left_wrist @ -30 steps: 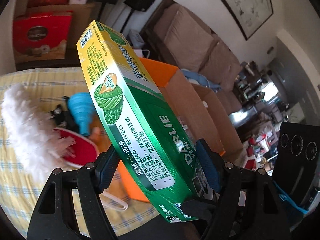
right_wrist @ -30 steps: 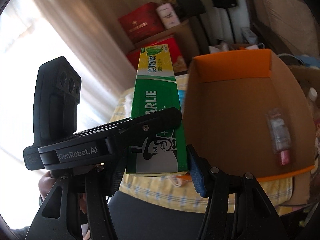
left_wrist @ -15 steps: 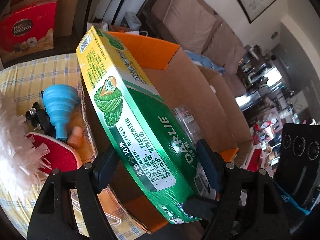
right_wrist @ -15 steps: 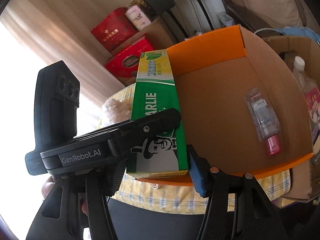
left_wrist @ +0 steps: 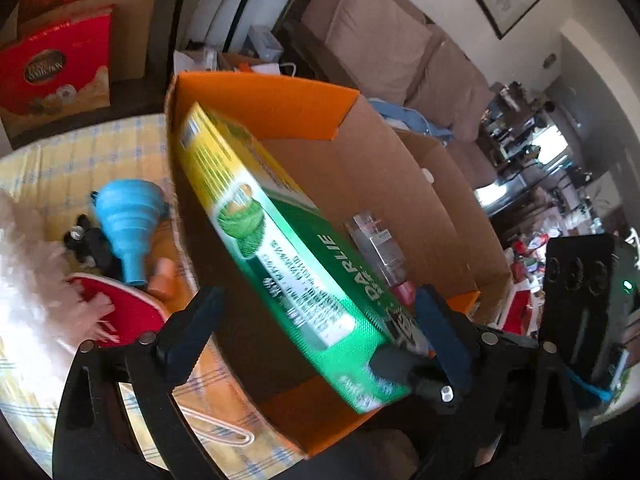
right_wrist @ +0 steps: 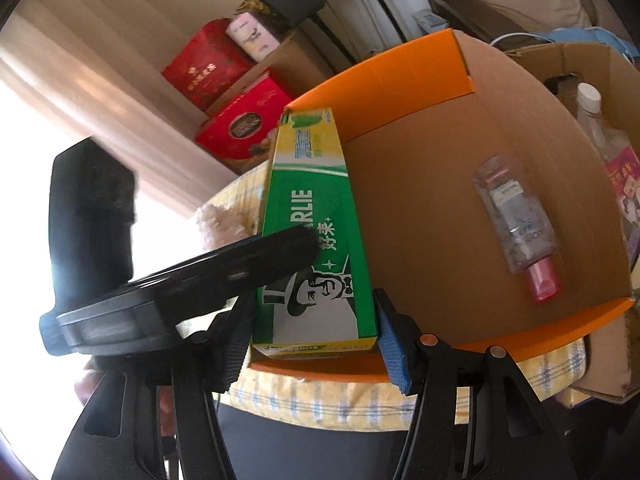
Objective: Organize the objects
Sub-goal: 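Carry the toothpaste box into the cardboard box and release it, then reach the right gripper to the white feather duster handle and grasp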
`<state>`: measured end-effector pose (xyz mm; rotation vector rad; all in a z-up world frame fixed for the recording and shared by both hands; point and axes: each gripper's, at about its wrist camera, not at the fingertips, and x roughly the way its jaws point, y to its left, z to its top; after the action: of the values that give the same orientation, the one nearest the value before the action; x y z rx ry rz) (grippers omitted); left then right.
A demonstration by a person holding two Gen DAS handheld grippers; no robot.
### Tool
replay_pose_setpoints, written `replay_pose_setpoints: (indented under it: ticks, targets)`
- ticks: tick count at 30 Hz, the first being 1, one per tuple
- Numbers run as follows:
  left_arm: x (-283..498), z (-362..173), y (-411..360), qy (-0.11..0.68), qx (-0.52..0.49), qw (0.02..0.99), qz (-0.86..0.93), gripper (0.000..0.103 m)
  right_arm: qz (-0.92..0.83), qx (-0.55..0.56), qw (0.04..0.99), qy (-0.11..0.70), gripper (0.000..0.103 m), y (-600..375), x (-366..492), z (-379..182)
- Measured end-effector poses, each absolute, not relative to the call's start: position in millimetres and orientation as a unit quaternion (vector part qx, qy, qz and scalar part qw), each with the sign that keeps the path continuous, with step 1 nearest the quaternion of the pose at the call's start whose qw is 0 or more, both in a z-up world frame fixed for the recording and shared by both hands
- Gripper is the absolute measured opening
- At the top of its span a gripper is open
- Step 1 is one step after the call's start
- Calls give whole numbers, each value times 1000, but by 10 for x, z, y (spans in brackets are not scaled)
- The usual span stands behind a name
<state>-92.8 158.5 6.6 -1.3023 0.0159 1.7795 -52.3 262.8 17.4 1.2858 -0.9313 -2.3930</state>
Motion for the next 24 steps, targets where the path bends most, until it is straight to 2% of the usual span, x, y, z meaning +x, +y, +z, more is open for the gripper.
replay_pose_setpoints:
  ticks: [9,17,24]
  targets:
    - [-831,220,1036,27,-507,412,757,96,-834,463,105,-282,58,2563,-614,138]
    - [-853,185,468,-21,-506,399,765,96,-842,486,77,-221,58,2281,-755,188]
    - [-829,93,147,-34,-508,377,774,96,-837,508,69,-191,60,2033,-963,121]
